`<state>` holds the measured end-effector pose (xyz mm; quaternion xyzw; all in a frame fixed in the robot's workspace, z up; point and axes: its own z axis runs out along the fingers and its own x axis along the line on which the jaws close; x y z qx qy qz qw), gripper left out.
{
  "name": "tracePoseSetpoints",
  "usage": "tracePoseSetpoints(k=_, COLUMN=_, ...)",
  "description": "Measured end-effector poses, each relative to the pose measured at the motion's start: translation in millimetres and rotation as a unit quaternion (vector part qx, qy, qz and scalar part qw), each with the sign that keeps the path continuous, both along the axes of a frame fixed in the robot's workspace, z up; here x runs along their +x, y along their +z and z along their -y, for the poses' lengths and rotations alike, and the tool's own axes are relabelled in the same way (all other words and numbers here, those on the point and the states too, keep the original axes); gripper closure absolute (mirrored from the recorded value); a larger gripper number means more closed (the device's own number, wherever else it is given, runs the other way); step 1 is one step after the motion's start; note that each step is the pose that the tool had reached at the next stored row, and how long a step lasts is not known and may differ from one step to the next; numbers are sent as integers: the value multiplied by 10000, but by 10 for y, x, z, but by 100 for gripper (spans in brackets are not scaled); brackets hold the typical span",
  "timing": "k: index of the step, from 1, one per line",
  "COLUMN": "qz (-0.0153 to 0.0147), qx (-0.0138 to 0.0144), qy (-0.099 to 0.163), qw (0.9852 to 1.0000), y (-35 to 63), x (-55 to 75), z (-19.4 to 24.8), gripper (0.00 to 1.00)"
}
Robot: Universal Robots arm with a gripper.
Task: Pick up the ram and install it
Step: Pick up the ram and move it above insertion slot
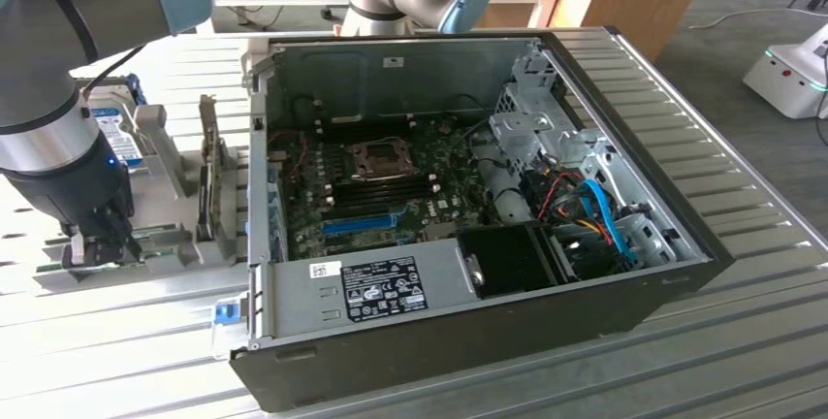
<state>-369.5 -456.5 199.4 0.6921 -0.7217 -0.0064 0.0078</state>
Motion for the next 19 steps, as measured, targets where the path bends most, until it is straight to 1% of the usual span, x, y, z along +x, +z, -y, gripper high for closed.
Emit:
tracePoseSetpoints(k=7, qz=0, qx=0, qy=19, qw=10000, y=0, x=0, z=0, gripper=88)
tracePoseSetpoints(k=19, qz=0, qx=0, qy=174, qw=9998, y=0, x=0, z=0, gripper=88)
